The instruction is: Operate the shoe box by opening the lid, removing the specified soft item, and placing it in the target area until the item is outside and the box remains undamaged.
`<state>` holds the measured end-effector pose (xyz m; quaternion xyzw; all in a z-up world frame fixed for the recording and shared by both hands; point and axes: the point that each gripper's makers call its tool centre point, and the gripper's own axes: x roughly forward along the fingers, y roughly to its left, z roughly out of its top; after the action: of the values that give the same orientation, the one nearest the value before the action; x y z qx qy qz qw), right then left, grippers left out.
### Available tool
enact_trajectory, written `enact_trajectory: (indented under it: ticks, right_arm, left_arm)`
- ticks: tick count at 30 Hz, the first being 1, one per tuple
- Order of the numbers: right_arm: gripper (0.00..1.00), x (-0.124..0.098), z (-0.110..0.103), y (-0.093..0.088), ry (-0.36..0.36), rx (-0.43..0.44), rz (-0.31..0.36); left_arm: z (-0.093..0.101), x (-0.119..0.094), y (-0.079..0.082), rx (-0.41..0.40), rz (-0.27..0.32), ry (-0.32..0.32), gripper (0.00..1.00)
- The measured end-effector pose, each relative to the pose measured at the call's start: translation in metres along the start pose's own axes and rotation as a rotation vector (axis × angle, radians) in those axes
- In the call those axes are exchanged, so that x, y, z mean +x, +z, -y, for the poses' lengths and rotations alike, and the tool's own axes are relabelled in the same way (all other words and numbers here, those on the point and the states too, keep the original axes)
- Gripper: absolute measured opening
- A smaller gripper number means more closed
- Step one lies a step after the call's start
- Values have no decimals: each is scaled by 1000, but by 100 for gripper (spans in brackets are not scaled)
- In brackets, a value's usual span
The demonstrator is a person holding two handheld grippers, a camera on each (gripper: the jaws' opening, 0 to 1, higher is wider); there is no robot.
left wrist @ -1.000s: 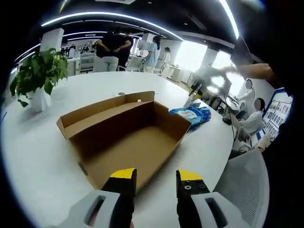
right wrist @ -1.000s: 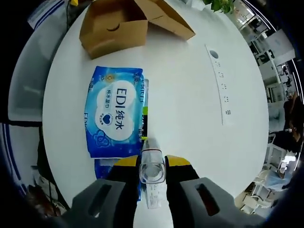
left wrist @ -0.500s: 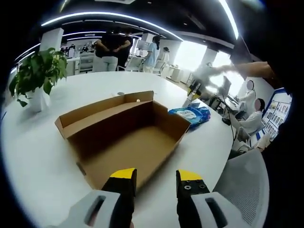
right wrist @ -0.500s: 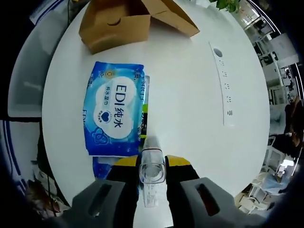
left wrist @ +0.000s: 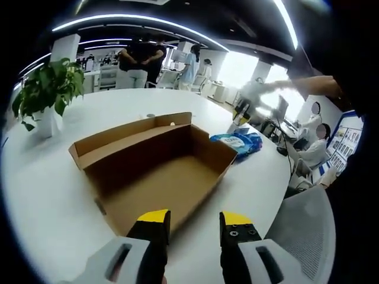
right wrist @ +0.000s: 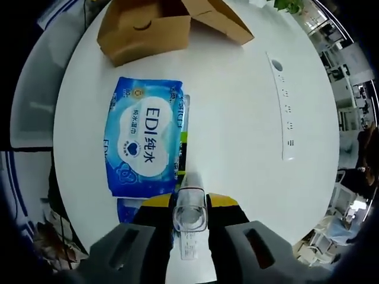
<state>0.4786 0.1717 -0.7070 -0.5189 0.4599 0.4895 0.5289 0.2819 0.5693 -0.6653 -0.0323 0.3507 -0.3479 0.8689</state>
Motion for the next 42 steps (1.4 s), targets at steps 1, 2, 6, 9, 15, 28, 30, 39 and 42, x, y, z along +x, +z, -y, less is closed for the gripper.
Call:
enact_trajectory:
  ticks: [1, 2, 6, 9, 15, 28, 30, 39, 42]
  right_arm:
    - [19, 0, 1, 0, -2, -1, -1]
    - [19, 0, 2, 0, -4, -1, 1]
    - [19, 0, 3, 1, -5, 6, 8]
    - [19, 0, 3, 1, -8, 2, 7]
    - [20, 1, 4, -1, -10, 3, 7]
    - [22, -2, 6, -1, -19, 15, 20]
    - [22, -2, 5, -1, -20, 14, 19]
    - [25, -4, 7, 0, -30, 10, 20]
    - [25, -4, 8, 0, -31, 13, 23]
  left_arm:
    - [0, 0, -1, -1, 1, 0, 33]
    - [-1, -1, -1, -3, 1, 1, 33]
    - [-2, -1, -2, -5, -1, 3, 33]
    - [-2, -1, -2, -6, -1, 4, 33]
    - [-1, 2, -1, -4, -1, -1, 33]
    - [1, 2, -1, -1, -3, -4, 33]
    - [0, 2, -1, -1, -2, -3, 33]
    - [1, 2, -2, -1, -4, -4, 33]
    - [1, 2, -1, -1, -3, -5, 33]
